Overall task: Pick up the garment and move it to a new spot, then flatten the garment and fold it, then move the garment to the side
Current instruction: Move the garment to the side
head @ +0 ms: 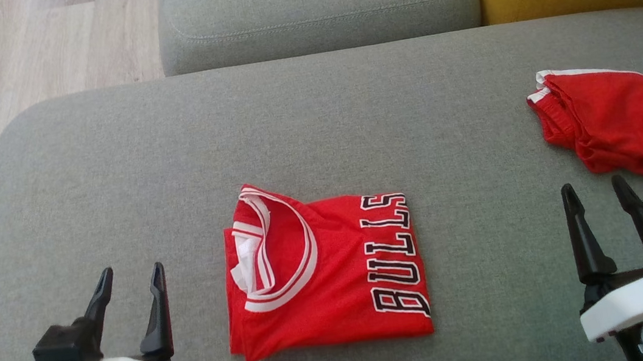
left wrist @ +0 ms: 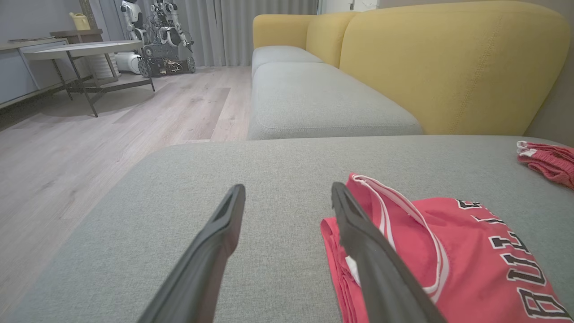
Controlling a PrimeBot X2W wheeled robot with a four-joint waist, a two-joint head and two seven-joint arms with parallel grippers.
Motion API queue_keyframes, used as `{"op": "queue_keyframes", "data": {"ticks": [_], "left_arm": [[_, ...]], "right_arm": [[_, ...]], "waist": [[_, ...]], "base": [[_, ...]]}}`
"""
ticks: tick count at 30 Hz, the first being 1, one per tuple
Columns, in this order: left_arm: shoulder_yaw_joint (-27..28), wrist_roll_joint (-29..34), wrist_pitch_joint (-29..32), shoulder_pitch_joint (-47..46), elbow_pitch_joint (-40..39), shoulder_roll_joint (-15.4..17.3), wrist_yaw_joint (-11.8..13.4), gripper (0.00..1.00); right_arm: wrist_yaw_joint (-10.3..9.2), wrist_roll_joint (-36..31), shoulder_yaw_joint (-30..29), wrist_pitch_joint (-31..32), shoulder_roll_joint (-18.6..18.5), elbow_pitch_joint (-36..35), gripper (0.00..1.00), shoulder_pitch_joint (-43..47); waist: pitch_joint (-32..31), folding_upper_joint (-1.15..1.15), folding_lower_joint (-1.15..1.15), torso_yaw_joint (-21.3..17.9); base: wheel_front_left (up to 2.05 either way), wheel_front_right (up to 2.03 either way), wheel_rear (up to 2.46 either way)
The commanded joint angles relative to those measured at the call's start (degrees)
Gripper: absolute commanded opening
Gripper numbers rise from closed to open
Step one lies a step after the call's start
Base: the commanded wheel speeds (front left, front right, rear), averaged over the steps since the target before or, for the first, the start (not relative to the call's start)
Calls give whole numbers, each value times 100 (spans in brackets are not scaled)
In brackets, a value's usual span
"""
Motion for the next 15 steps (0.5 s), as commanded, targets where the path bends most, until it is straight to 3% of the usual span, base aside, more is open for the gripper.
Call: {"op": "queue_keyframes", "data": {"ticks": [1, 9, 15], "left_arm": [[214, -46, -25, -284, -205, 160, 55, 100], [181, -38, -39, -387, -221, 158, 29, 100], [111, -13, -90, -706, -202, 39, -40, 100]], "right_arm": [[-5, -18, 129, 0, -37, -192, 100, -167], [-5, -28, 131, 6, -37, -115, 100, -195], [-5, -3, 372, -29, -37, 415, 100, -470]], "waist": [[4, 0, 0, 0], [83, 0, 0, 88], [380, 0, 0, 337]], "base": [[0, 0, 0], [0, 0, 0], [0, 0, 0]]}}
